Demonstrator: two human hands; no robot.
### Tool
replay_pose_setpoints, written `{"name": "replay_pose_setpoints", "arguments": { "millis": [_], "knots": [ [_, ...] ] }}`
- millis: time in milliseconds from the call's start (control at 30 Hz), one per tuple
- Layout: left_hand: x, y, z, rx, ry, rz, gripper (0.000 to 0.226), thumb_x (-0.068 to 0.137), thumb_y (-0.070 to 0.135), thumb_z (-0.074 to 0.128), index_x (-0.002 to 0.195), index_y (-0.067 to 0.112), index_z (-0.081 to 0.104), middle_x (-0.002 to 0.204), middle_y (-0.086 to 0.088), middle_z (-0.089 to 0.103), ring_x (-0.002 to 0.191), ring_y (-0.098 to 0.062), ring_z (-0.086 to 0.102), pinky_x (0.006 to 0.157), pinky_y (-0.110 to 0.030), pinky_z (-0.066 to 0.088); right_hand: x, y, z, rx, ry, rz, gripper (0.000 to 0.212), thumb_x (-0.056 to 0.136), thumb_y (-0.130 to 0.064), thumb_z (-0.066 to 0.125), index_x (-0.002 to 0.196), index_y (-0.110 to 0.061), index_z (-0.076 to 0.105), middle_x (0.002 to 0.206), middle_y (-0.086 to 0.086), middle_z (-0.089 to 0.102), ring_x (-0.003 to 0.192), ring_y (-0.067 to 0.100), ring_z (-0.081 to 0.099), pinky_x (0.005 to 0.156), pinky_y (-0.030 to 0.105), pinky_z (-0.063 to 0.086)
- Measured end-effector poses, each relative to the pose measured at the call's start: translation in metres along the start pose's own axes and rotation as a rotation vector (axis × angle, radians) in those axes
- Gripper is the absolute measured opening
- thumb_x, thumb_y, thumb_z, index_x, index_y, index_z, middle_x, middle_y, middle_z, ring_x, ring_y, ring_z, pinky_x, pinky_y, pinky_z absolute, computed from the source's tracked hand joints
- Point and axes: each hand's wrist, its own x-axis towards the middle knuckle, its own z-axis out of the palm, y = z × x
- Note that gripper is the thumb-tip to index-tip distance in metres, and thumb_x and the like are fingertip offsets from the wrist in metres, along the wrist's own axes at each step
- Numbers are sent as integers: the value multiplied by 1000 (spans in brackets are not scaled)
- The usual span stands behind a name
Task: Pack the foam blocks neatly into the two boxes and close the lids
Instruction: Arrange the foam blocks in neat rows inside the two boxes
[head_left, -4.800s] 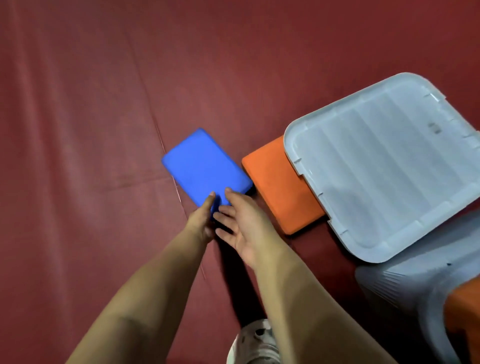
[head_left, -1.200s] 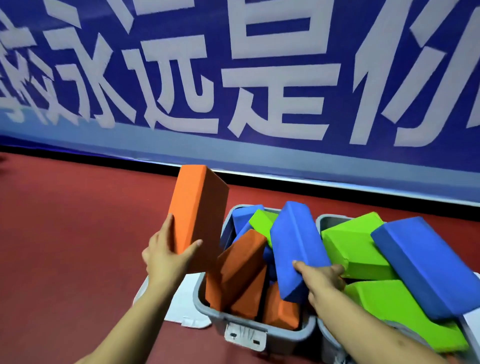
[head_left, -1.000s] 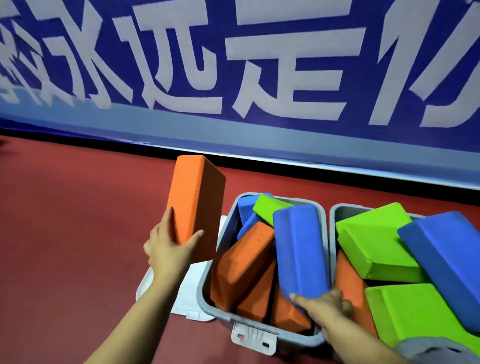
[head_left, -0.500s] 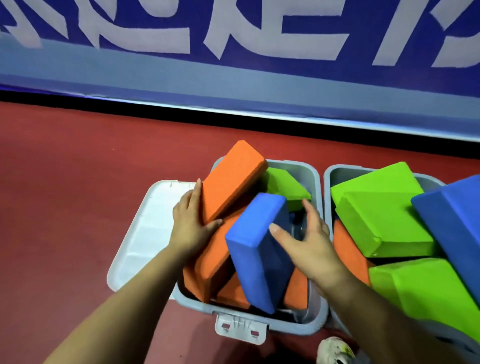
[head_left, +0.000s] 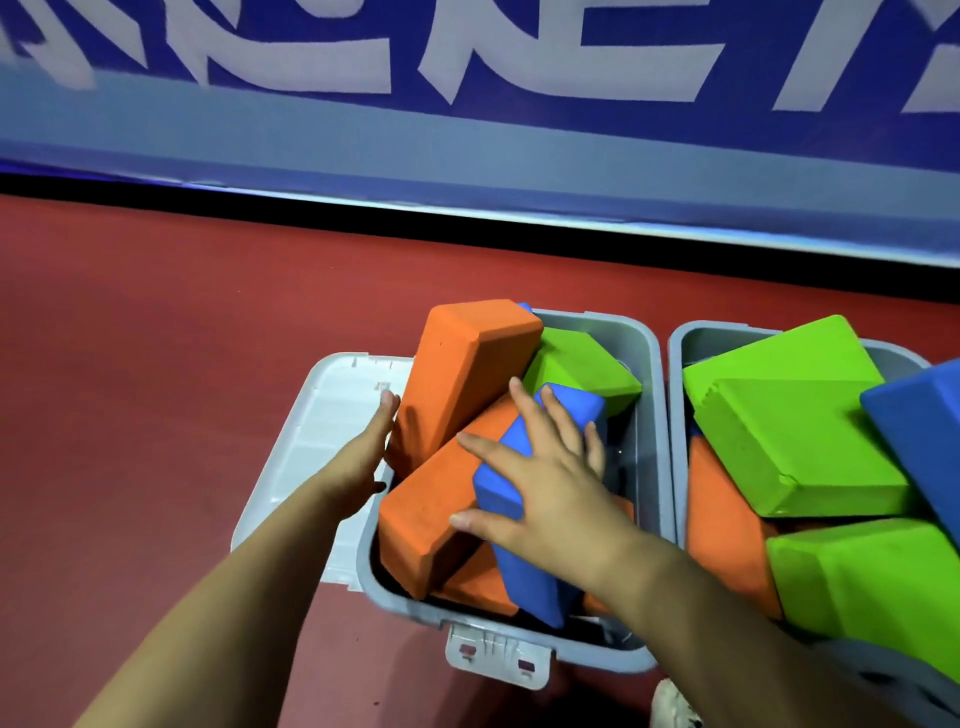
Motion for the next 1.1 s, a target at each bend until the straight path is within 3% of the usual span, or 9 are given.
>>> {"name": "replay_pose_setpoints", "arguments": {
  "millis": [67, 200, 433, 567, 667, 800, 900, 1000, 1100],
  "knots": [
    [-4, -4, 0, -63, 76, -3, 83, 77, 83, 22, 149, 43, 18, 159, 7, 17, 145, -23, 19, 112, -59, 23, -1, 1, 4, -67, -65, 20, 64, 71, -75, 43, 130, -49, 42, 157, -7, -20, 143, 19, -24, 112, 55, -8],
    [-16, -24, 0, -43, 165, -67, 73, 86, 76, 17, 150, 39, 20, 158, 4, 21, 144, -26, 24, 110, -54, 25, -2, 5, 1, -74, -98, 121, 35, 88, -41, 58, 121, -41, 44, 158, -3, -14, 145, 22, -16, 112, 58, 1],
    [-54, -75, 16, -159, 423, -341, 61, 98, 57, 25, 149, 24, 26, 156, -7, 25, 140, -35, 27, 110, -58, 25, 7, 40, -29, 5, 226, 320, 36, 93, -18, 50, 126, -34, 50, 156, 10, 14, 142, 31, 13, 110, 52, 28],
    [-79, -113, 47, -723, 345, -542, 68, 90, 64, 37, 141, 19, 36, 141, -16, 39, 117, -43, 48, 91, -64, 41, 7, 57, -40, 25, 235, 399, 42, 93, -30, 55, 134, -36, 48, 157, 15, 7, 143, 35, 11, 115, 41, 20],
    [-90, -133, 70, -1013, 260, -430, 61, 86, 68, 40, 134, 31, 44, 128, -16, 50, 100, -37, 58, 85, -68, 44, 8, 57, -37, 54, 200, 429, 48, 95, -33, 52, 140, -38, 39, 158, 14, 3, 141, 38, 15, 114, 37, 20],
    [-97, -138, 77, -1061, 286, -371, 65, 84, 75, 32, 132, 35, 47, 132, -16, 46, 115, -33, 55, 97, -65, 36, 3, 61, -37, 62, 269, 430, 56, 96, -10, 40, 144, -38, 33, 158, 13, -1, 141, 38, 14, 113, 35, 20],
    [-104, -135, 78, -1023, 289, -395, 68, 86, 76, 26, 135, 33, 45, 133, -18, 50, 118, -32, 54, 107, -61, 27, -1, 68, -44, 78, 281, 464, 59, 92, -1, 36, 140, -35, 41, 157, 15, 6, 142, 39, 9, 113, 34, 15],
    [-109, -138, 82, -956, 338, -454, 70, 89, 73, 16, 140, 32, 41, 138, -18, 49, 119, -30, 53, 114, -56, 15, 1, 72, -50, 143, 316, 489, 44, 92, -12, 40, 130, -31, 54, 154, 21, 16, 142, 38, 15, 114, 33, 10],
    [-111, -143, 80, -873, 368, -537, 74, 89, 73, 9, 139, 30, 43, 133, -14, 54, 122, -32, 50, 114, -57, 15, -3, 69, -49, 151, 287, 503, 35, 89, -28, 49, 124, -31, 55, 152, 18, 18, 141, 37, 15, 111, 33, 17]
  ]
}}
